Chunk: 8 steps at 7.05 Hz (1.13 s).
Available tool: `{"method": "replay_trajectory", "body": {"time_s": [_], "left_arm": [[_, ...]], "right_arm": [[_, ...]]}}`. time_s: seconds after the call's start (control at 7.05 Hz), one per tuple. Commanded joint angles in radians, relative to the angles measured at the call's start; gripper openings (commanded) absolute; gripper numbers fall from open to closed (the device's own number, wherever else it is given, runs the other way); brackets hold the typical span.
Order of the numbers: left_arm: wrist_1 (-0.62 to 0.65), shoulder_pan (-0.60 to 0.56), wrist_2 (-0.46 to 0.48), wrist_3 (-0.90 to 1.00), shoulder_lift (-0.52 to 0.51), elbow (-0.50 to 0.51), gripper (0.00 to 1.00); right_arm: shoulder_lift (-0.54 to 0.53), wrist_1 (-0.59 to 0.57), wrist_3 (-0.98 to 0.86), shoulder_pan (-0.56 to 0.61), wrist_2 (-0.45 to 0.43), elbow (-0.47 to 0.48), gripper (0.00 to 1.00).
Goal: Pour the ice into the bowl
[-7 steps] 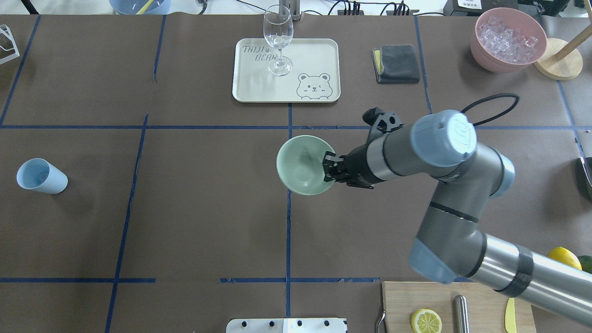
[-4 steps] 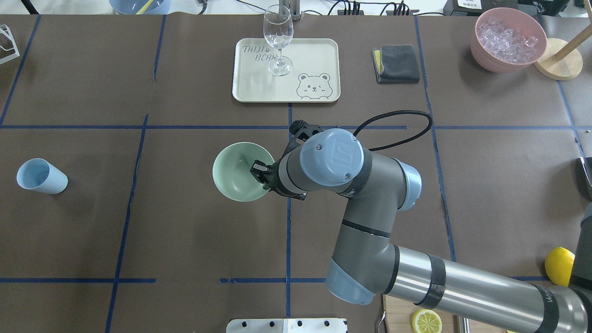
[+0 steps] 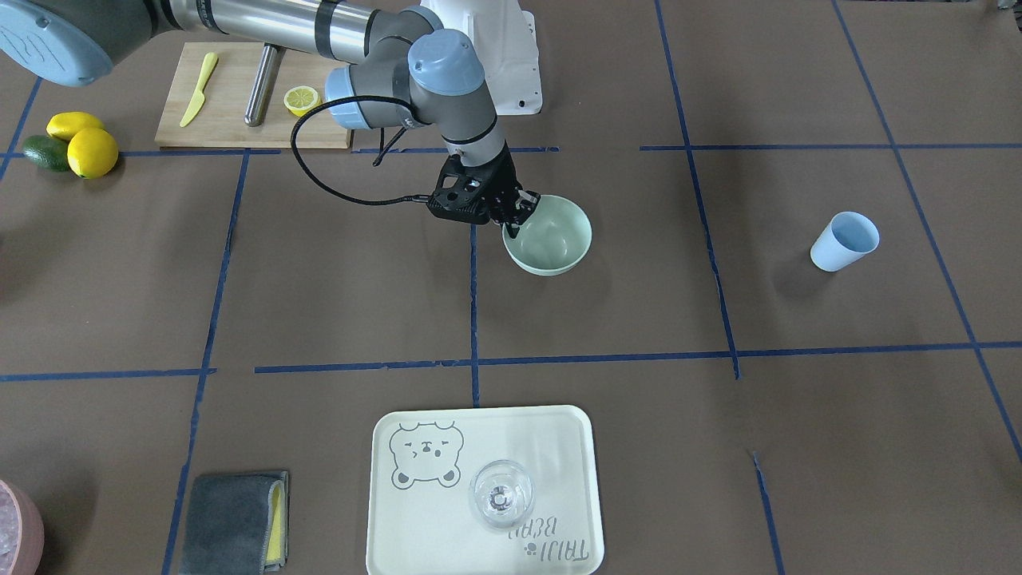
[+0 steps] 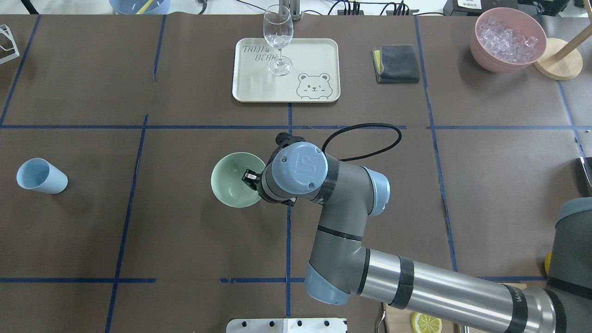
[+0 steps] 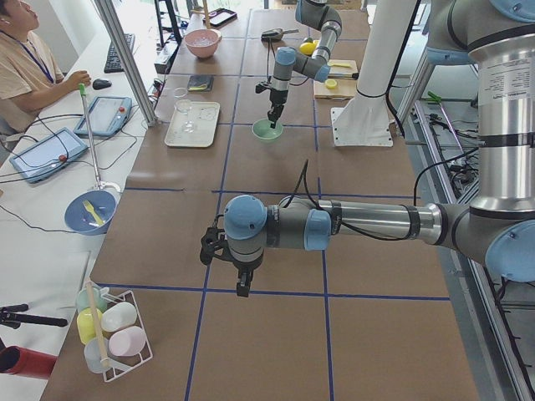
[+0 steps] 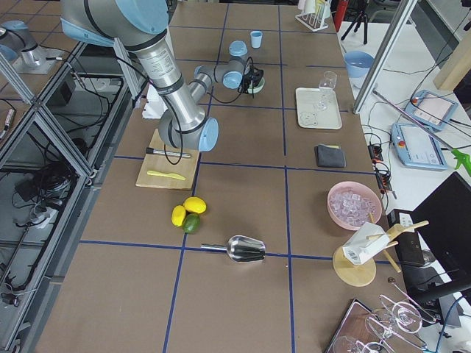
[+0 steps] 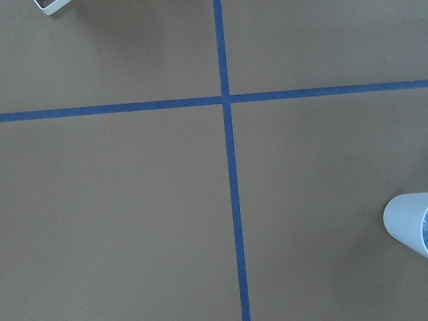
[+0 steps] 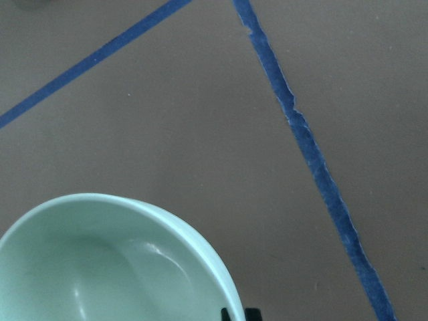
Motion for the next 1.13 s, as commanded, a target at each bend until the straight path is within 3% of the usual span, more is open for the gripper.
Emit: {"method": "replay_trajectory", "body": {"time_s": [0.0, 0.14, 0.28, 0.57, 0.71, 0.85, 0.99], "left_arm": [[-0.044, 0.001, 0.000, 0.000, -0.001, 0.013, 1.00], [-0.044, 0.002, 0.000, -0.002, -0.001, 0.013, 1.00], [-0.045, 0.002, 0.000, -0.002, -0.001, 0.010, 1.00], [-0.058, 0.037, -0.014, 0.000, -0.001, -0.003, 1.00], [-0.077, 0.053, -0.059, -0.002, -0.003, -0.016, 1.00], [-0.173, 0.053, -0.066, -0.012, 0.008, -0.010, 1.00], [-0.243, 0.053, -0.159, -0.041, 0.057, -0.004, 1.00]], "right_arm": [[-0.001, -0.001, 0.000, -0.020, -0.010, -0.030, 0.00], [-0.002, 0.002, 0.004, -0.020, -0.010, -0.030, 0.24], [0.002, 0.005, 0.009, -0.020, -0.008, -0.021, 0.99], [-0.010, -0.004, 0.007, 0.017, 0.013, 0.088, 1.00], [-0.069, -0.006, 0.007, 0.073, 0.097, 0.204, 1.00], [-0.193, 0.005, 0.001, 0.110, 0.145, 0.322, 1.00], [-0.286, 0.008, -0.014, 0.157, 0.177, 0.388, 1.00]]}}
